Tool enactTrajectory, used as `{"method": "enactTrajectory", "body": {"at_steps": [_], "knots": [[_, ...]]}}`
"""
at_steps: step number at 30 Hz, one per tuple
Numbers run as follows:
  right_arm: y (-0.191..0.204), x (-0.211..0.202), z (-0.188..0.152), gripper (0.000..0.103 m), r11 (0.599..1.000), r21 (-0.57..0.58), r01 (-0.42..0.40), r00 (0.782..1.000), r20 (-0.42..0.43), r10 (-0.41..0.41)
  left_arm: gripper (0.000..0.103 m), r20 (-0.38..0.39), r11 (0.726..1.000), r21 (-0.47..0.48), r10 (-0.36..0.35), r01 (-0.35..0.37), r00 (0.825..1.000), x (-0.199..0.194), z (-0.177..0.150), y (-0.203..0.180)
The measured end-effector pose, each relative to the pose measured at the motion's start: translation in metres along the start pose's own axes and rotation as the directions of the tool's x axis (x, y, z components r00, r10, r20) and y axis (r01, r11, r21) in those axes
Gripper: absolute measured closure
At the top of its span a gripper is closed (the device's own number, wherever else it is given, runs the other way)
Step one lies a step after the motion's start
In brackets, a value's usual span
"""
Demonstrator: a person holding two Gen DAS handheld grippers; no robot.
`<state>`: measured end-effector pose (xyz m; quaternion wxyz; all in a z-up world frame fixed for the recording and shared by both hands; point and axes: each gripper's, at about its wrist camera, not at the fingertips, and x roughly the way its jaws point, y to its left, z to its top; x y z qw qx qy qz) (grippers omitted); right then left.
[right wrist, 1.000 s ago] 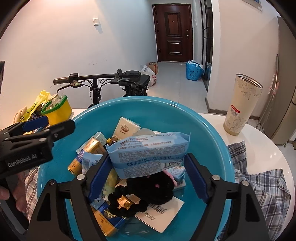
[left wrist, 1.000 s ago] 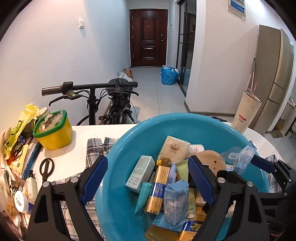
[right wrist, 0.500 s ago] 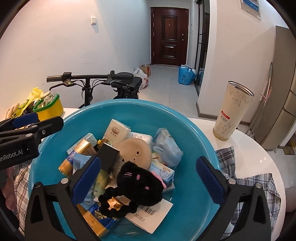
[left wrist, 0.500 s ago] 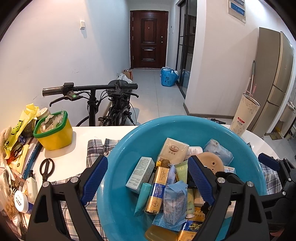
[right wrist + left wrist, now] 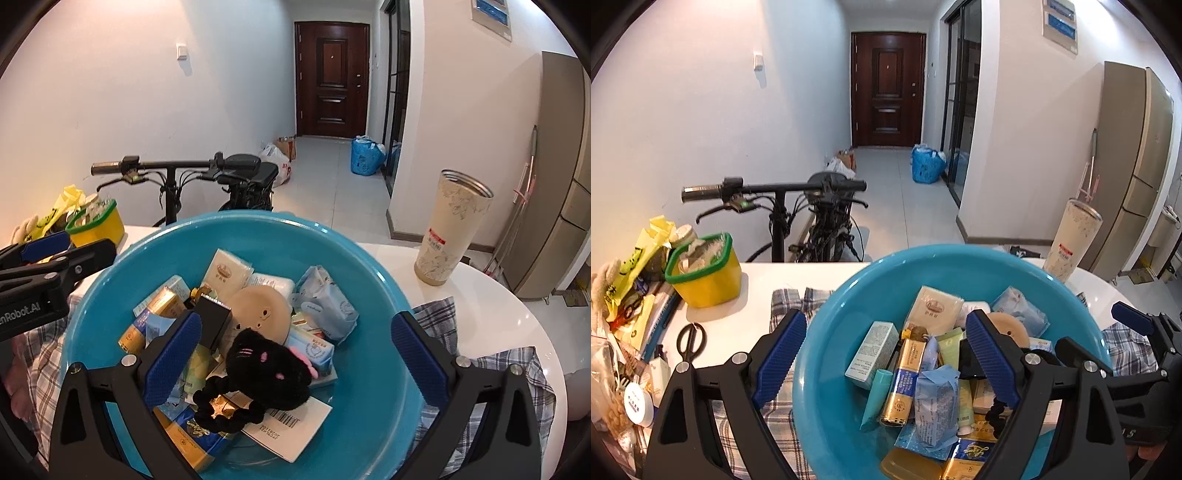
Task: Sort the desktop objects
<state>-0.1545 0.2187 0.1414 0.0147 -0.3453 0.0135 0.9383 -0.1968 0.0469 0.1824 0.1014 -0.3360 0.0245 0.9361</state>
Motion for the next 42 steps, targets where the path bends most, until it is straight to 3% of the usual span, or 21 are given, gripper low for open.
{"method": "enactTrajectory", "body": {"at_steps": [11, 14, 18, 21, 25, 33, 36, 39, 42], "knots": [[-0.005, -0.055, 0.012, 0.001, 0.999, 0.031, -0.015, 0.989, 0.144, 0.01, 0.013, 0.161, 0.999, -0.011, -0.033, 0.036, 0.986, -0.051, 0.006, -0.004], [-0.003, -0.072, 0.014, 0.001, 0.999, 0.031, -0.021, 0.982, 0.188, 0.015, 0.013, 0.224, 0.999, 0.004, -0.043, 0.043, 0.974, -0.07, 0.007, -0.005], [0.003, -0.093, 0.016, 0.001, 1.0, 0.02, -0.013, 0.97, 0.242, 0.008, 0.012, 0.304, 0.999, 0.037, -0.011, 0.0, 0.953, -0.095, 0.006, -0.012], [0.006, -0.106, 0.017, 0.001, 1.0, 0.007, -0.009, 0.962, 0.273, 0.006, 0.0, 0.349, 1.0, 0.031, -0.015, 0.004, 0.937, -0.113, 0.006, -0.012], [0.009, -0.123, 0.016, 0.001, 1.0, 0.0, -0.01, 0.951, 0.31, 0.01, 0.0, 0.416, 1.0, 0.016, -0.031, 0.027, 0.909, -0.136, 0.005, -0.008], [0.014, -0.152, 0.013, 0.0, 1.0, -0.009, -0.013, 0.926, 0.378, 0.015, 0.0, 0.469, 1.0, 0.026, -0.004, -0.009, 0.883, -0.174, 0.001, -0.011], [0.02, -0.161, 0.012, 0.0, 1.0, -0.024, -0.014, 0.916, 0.401, 0.023, 0.0, 0.481, 0.998, 0.055, -0.028, 0.001, 0.876, -0.19, -0.003, -0.014], [0.024, -0.171, 0.01, 0.0, 0.999, -0.033, -0.014, 0.906, 0.423, 0.026, 0.0, 0.524, 0.999, 0.034, -0.021, 0.004, 0.851, -0.206, -0.007, -0.013], [0.027, -0.182, 0.008, 0.0, 0.999, -0.042, -0.01, 0.893, 0.449, 0.027, 0.0, 0.541, 0.999, 0.035, -0.033, 0.017, 0.84, -0.218, -0.01, -0.012]]}}
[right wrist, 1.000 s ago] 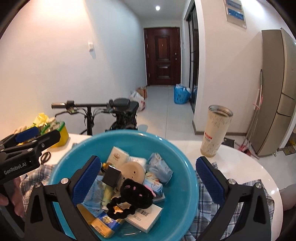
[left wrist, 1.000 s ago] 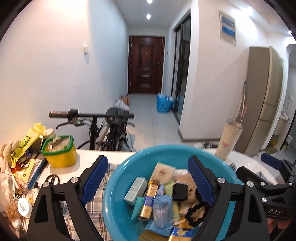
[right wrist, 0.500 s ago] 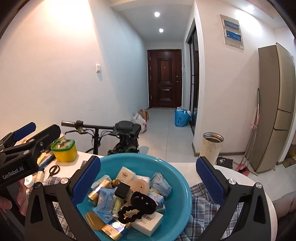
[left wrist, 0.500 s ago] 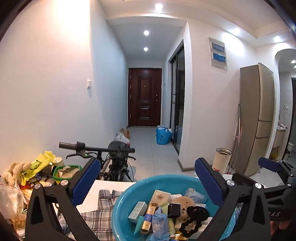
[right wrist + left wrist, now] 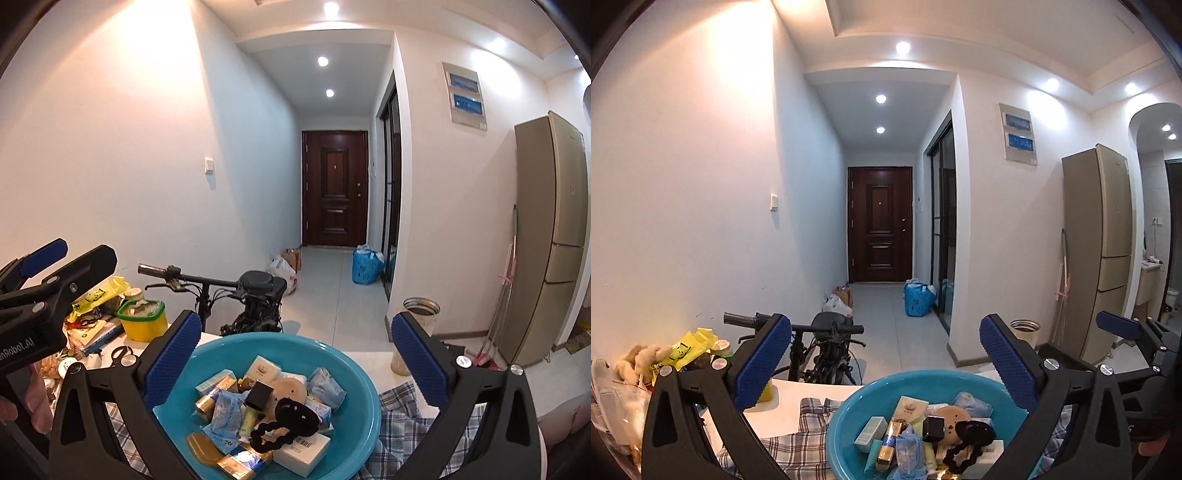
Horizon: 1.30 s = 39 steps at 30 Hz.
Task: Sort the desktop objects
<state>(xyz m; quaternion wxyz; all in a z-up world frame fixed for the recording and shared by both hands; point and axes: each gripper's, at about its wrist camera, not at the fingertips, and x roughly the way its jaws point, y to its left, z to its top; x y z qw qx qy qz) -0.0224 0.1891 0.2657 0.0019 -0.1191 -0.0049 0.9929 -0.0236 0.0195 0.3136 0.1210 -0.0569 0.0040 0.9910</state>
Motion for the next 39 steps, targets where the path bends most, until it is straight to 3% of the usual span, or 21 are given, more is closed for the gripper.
{"method": "enactTrajectory", "body": {"at_steps": [6, 13, 39], "knots": [[0.002, -0.031, 0.007, 0.0, 1.0, 0.014, -0.024, 0.995, 0.096, 0.022, 0.0, 0.092, 1.0, -0.01, -0.009, 0.01, 0.996, -0.037, 0.008, 0.0], [0.011, -0.076, 0.013, 0.0, 0.999, -0.006, -0.038, 0.977, 0.211, 0.038, 0.0, 0.224, 1.0, -0.005, -0.018, 0.02, 0.974, -0.09, 0.014, 0.0], [0.027, -0.146, 0.013, 0.0, 1.0, -0.013, 0.009, 0.92, 0.391, -0.004, 0.0, 0.348, 1.0, 0.004, -0.024, 0.024, 0.937, -0.156, 0.014, -0.002]]}}
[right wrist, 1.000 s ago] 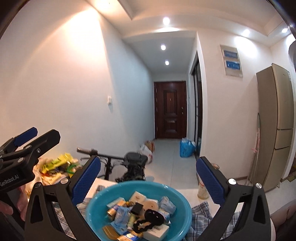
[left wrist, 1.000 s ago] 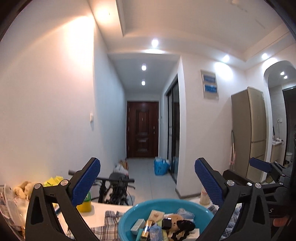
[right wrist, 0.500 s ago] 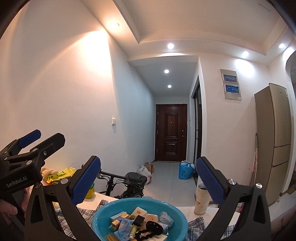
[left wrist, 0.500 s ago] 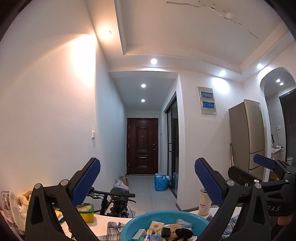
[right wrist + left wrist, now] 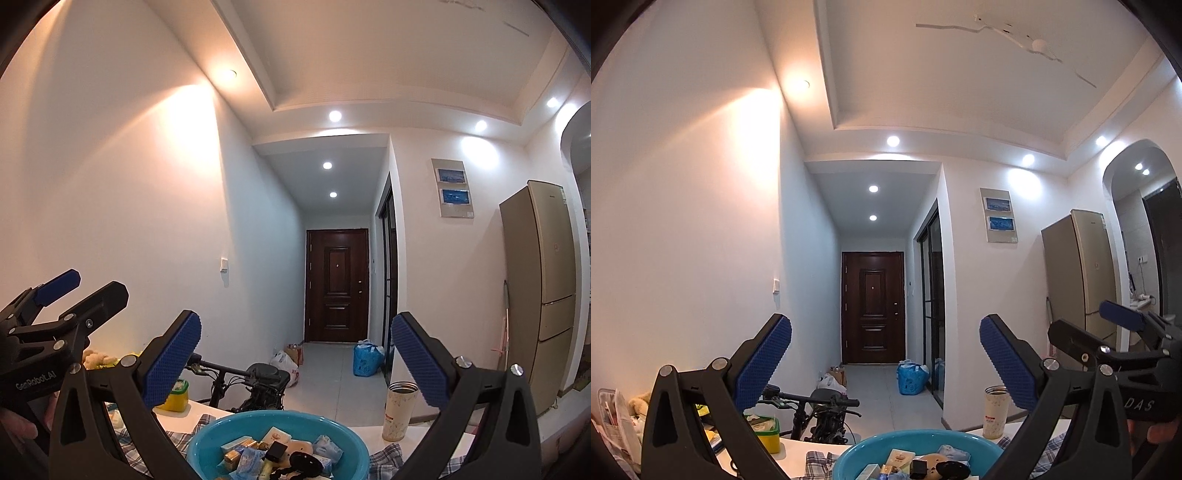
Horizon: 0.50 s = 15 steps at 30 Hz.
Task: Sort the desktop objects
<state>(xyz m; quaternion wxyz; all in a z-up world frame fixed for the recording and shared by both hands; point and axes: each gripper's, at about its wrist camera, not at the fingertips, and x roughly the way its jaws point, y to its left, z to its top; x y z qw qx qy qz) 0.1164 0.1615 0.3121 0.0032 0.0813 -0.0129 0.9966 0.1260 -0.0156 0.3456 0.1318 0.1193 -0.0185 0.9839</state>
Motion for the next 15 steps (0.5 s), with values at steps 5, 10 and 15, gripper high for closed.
{"method": "enactTrajectory", "body": {"at_steps": [5, 10, 15], "knots": [[0.007, -0.005, 0.01, 0.0, 0.998, -0.047, 0.051, 0.998, -0.017, -0.052, 0.0, -0.022, 0.997, 0.075, 0.028, -0.026, 0.999, 0.004, 0.01, -0.009], [0.011, -0.023, 0.017, 0.0, 0.996, -0.067, 0.062, 0.998, -0.012, -0.063, 0.0, -0.006, 0.995, 0.094, 0.037, -0.036, 0.999, -0.014, 0.014, -0.015], [0.013, -0.045, 0.015, 0.0, 0.995, -0.079, 0.058, 0.998, -0.016, -0.06, 0.0, -0.017, 0.996, 0.081, 0.027, -0.026, 0.999, -0.034, 0.012, -0.019]]}}
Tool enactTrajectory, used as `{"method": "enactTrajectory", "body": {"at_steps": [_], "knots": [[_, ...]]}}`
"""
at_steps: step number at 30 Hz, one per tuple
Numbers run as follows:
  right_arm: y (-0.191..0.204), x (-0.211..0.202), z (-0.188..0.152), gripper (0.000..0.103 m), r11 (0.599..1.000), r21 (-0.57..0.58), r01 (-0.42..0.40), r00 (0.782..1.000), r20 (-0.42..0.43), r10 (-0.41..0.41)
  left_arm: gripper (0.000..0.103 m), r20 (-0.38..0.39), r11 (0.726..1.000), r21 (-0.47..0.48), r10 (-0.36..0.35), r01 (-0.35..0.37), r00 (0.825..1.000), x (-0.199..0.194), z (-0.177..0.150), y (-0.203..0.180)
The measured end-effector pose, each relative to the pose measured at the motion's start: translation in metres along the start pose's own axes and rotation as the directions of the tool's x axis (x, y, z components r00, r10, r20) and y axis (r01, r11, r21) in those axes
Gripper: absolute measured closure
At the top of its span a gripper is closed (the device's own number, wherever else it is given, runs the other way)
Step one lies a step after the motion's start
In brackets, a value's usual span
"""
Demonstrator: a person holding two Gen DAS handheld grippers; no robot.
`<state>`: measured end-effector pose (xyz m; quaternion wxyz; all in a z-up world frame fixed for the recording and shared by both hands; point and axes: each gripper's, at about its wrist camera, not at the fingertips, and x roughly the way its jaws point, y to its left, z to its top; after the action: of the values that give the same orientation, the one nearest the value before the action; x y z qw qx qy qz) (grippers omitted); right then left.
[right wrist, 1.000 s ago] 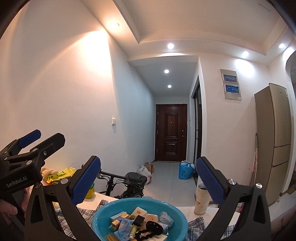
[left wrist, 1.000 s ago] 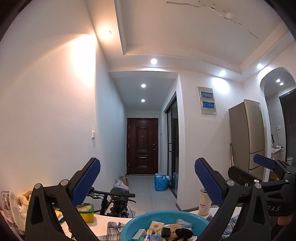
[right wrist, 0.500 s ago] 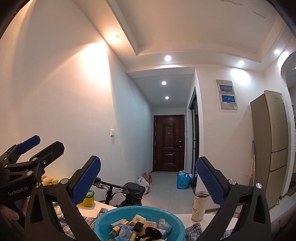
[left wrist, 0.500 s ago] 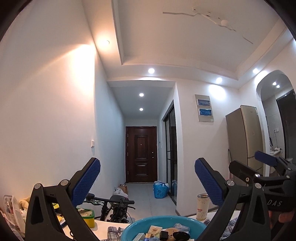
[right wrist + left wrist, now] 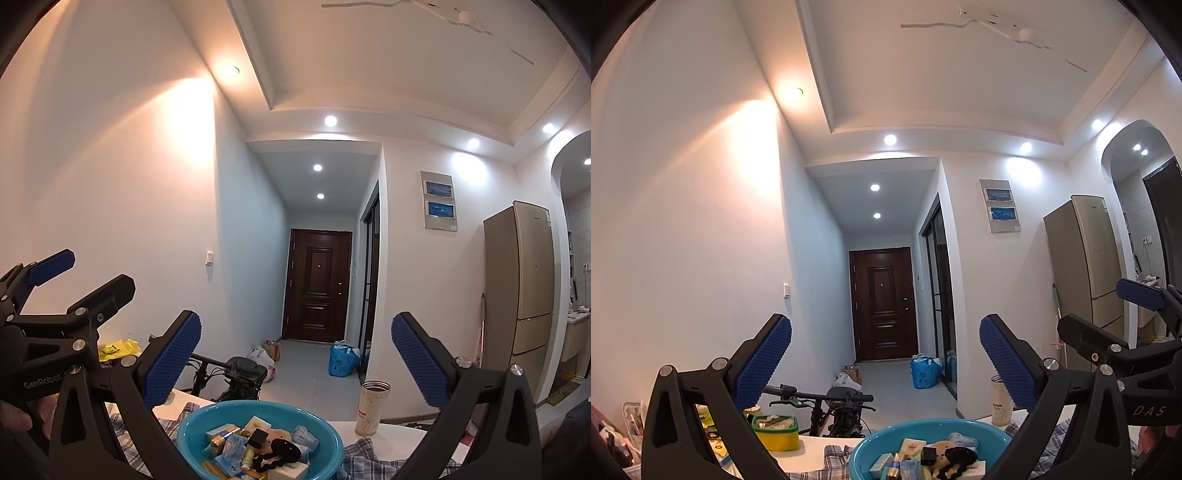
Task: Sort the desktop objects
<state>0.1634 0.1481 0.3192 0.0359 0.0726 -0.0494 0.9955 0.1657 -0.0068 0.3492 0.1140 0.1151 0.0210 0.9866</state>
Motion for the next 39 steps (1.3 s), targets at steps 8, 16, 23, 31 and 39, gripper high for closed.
{"method": "enactTrajectory", "body": {"at_steps": [8, 16, 23, 31, 39], "knots": [[-0.002, -0.019, -0.019, 0.0, 0.999, 0.027, -0.016, 0.999, -0.046, 0.018, 0.0, -0.047, 1.0, -0.016, -0.021, 0.02, 0.999, -0.025, -0.02, -0.008], [-0.001, -0.028, -0.061, 0.0, 0.998, 0.051, -0.024, 0.989, -0.142, 0.031, 0.0, -0.147, 0.999, -0.031, -0.025, 0.021, 0.989, -0.04, -0.066, -0.011], [0.006, -0.036, -0.096, 0.0, 0.996, 0.079, -0.036, 0.983, -0.177, 0.05, 0.0, -0.189, 0.998, -0.064, -0.021, 0.009, 0.982, -0.054, -0.108, -0.009], [0.007, -0.038, -0.148, 0.0, 0.983, 0.149, -0.103, 0.956, -0.257, 0.139, 0.0, -0.173, 0.999, -0.035, 0.006, -0.012, 0.985, -0.07, -0.148, -0.011], [0.006, -0.031, -0.181, 0.0, 0.979, 0.188, -0.085, 0.936, -0.322, 0.143, 0.0, -0.285, 0.996, -0.09, -0.045, 0.02, 0.957, -0.055, -0.184, -0.01]]}}
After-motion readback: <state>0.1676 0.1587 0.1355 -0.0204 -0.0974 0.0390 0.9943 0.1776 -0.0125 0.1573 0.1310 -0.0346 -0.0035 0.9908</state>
